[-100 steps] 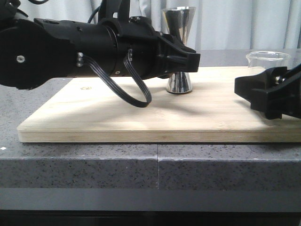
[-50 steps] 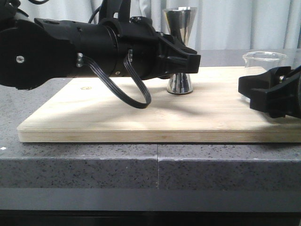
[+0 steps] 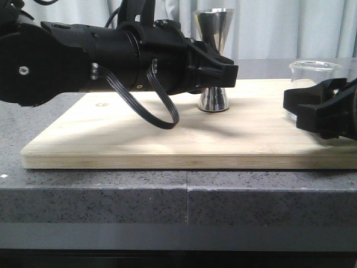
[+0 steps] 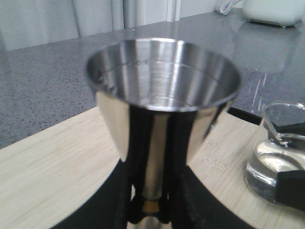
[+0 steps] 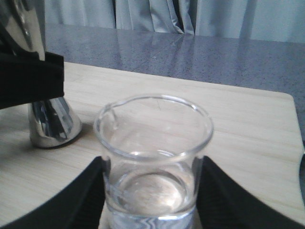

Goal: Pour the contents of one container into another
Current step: 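Grasp the glass beaker with the right gripper, then lift the beaker with the right gripper above the jigger, then tilt the beaker with the right gripper over the jigger cup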

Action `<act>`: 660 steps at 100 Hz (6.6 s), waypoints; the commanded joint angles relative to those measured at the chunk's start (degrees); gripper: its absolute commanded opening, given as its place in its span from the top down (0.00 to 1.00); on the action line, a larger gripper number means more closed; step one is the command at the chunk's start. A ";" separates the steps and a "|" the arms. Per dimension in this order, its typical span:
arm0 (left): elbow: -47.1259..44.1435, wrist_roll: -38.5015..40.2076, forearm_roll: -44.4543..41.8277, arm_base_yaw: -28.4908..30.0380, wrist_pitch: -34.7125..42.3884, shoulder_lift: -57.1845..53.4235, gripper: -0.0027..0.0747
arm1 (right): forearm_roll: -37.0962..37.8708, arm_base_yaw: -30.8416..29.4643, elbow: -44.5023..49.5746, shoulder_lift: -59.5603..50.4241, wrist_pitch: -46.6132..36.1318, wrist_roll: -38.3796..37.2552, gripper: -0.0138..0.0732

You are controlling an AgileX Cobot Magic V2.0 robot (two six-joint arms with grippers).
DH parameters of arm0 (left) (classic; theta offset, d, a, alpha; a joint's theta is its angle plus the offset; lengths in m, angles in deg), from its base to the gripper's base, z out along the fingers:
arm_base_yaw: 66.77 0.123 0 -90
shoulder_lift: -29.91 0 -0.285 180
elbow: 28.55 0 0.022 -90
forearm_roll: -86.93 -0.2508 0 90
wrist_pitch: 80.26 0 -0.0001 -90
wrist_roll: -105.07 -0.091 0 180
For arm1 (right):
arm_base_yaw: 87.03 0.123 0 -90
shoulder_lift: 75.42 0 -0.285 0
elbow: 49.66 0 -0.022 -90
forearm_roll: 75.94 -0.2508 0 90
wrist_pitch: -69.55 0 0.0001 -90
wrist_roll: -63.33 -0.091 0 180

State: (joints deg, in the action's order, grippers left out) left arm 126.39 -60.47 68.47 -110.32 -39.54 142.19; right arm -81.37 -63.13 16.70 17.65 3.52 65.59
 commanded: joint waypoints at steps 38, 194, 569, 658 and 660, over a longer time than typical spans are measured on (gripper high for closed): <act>1.73 3.81 -3.06 -0.07 5.06 -2.94 0.99 | -0.54 -0.08 -3.97 -6.29 -5.82 3.56 0.50; 1.73 16.79 -19.24 -0.07 0.32 -8.94 0.99 | 14.91 -0.08 -29.00 -22.58 37.87 17.51 0.50; 1.83 18.31 -22.19 2.26 0.55 -8.94 0.99 | 36.55 0.11 -34.63 -24.45 51.39 25.93 0.50; 1.83 18.31 -22.38 2.26 0.77 -8.94 0.99 | 43.29 0.11 -34.63 -24.45 53.05 25.93 0.50; 1.83 18.31 -22.38 2.26 0.77 -8.94 0.99 | 43.55 0.11 -34.63 -24.45 53.05 25.93 0.50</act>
State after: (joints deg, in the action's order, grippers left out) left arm 126.39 -42.68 44.51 -108.02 -43.50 136.36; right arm -38.89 -63.05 -15.73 -5.30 59.80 91.13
